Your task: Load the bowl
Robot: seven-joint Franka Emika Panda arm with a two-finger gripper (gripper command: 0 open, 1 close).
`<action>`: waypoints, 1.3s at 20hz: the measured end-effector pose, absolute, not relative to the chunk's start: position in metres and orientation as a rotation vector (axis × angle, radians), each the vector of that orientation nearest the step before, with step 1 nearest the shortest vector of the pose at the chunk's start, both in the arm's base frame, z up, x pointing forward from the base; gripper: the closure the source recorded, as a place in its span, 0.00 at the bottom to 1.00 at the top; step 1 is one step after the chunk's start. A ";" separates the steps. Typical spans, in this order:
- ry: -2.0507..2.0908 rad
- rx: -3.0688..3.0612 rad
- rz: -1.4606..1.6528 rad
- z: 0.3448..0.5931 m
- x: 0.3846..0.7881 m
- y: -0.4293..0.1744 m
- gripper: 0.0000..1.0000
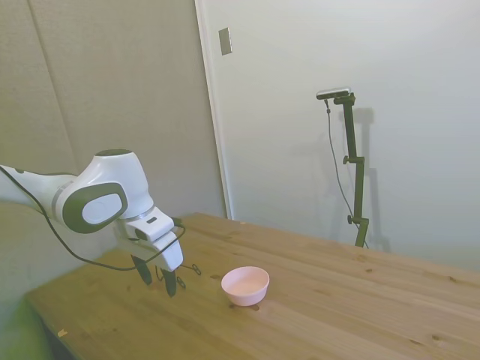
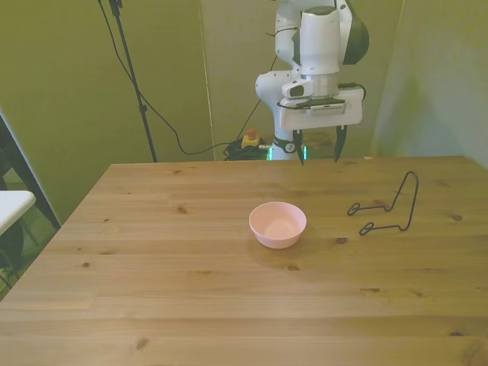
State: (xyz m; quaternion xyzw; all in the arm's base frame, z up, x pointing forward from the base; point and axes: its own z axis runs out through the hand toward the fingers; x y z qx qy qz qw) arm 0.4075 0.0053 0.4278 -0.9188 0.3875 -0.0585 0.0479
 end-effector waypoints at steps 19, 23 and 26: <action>1.373 -2.827 -0.412 0.451 0.510 -0.093 0.00; 1.373 -2.814 -0.406 0.433 0.534 -0.080 0.00; 1.376 -2.805 -0.401 0.424 0.544 -0.070 0.00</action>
